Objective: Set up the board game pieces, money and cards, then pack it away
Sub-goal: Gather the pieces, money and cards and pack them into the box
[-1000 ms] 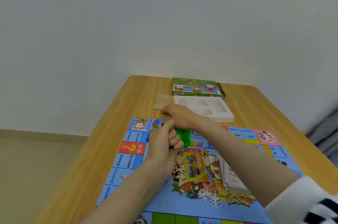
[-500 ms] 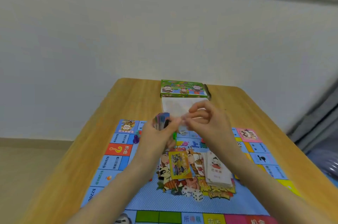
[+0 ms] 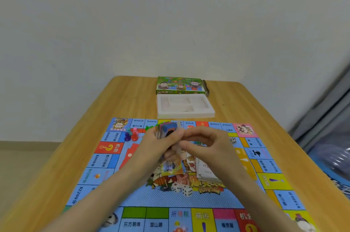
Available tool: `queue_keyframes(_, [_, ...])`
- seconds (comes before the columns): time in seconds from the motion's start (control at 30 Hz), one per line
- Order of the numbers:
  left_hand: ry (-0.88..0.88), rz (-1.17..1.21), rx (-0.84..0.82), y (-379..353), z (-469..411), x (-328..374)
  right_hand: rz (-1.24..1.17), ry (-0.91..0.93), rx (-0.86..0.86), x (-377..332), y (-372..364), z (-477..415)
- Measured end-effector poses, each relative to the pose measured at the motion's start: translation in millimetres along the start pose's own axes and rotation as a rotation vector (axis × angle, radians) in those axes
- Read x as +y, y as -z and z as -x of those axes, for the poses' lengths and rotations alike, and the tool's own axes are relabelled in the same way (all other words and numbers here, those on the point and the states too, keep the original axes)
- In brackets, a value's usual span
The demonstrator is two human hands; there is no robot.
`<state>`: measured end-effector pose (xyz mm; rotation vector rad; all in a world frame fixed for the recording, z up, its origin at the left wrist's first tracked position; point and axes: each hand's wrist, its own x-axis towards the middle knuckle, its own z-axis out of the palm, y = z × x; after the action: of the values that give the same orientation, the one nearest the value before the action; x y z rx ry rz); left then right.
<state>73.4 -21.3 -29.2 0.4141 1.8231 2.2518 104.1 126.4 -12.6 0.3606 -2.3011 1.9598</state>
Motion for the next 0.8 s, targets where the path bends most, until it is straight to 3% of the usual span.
queue_keyframes(0.4, [0.015,0.013,-0.024,2.0,-3.9,-5.1,0.011,-0.029,0.061,12.4,0.7,-1.5])
queue_keyframes(0.63, [-0.098,-0.351,0.090,-4.2,-0.2,-6.2,0.279,0.111,0.139,22.0,-11.5,-1.1])
queue_keyframes(0.8, [-0.309,-0.682,0.178,-2.7,1.2,-8.4,0.511,0.278,0.284,28.1,-6.5,-3.3])
